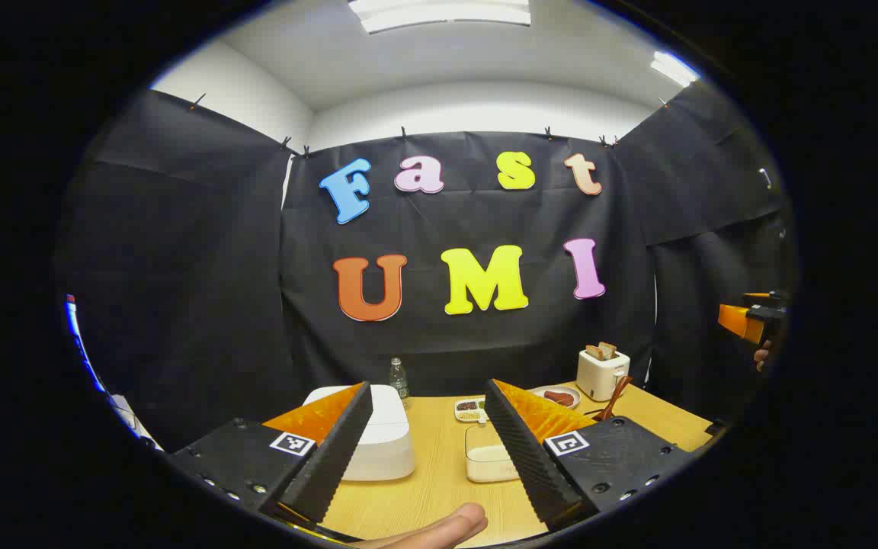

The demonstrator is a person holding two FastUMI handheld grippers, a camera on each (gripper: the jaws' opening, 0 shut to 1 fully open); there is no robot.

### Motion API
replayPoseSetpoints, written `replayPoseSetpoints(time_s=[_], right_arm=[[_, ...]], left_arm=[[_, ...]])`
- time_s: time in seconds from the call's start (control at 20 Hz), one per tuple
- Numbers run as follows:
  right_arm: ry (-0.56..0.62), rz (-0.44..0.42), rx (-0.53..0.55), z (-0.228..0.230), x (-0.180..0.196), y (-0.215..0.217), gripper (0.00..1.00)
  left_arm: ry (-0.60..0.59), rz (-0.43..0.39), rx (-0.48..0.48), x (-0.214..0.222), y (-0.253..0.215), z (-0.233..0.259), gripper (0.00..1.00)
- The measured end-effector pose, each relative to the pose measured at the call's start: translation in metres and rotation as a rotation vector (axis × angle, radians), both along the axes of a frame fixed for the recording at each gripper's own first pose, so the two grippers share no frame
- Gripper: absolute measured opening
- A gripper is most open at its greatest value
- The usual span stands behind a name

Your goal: Close the left gripper, press the button to open the rice cooker; take a wooden spoon from the chopstick holder with the right hand, scoop a spoonful of rice and pour it into the rice cooker, then put the wooden spoon back into the chopstick holder.

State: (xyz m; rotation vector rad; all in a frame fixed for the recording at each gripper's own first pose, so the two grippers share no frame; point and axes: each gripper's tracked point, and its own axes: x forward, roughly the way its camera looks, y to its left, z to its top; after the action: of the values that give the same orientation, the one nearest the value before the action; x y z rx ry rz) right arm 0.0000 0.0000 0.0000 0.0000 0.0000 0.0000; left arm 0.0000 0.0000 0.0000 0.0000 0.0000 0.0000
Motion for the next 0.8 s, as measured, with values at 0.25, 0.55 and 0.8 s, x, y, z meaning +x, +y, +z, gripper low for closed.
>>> replayPoseSetpoints(time_s=[0.25, 0.55, 0.8], right_arm=[[-0.005, -0.001, 0.005, -0.001, 0.000, 0.000, 1.00], [-0.010, 0.026, 0.027, -0.005, -0.002, 0.005, 1.00], [0.027, 0.045, 0.047, -0.024, 0.010, 0.008, 1.00]], left_arm=[[0.006, -0.010, -0.025, 0.000, 0.000, -0.003, 0.95], [0.015, -0.001, -0.044, 0.012, 0.013, -0.007, 0.95], [0.051, -0.002, -0.076, 0.029, 0.026, -0.017, 0.92]])
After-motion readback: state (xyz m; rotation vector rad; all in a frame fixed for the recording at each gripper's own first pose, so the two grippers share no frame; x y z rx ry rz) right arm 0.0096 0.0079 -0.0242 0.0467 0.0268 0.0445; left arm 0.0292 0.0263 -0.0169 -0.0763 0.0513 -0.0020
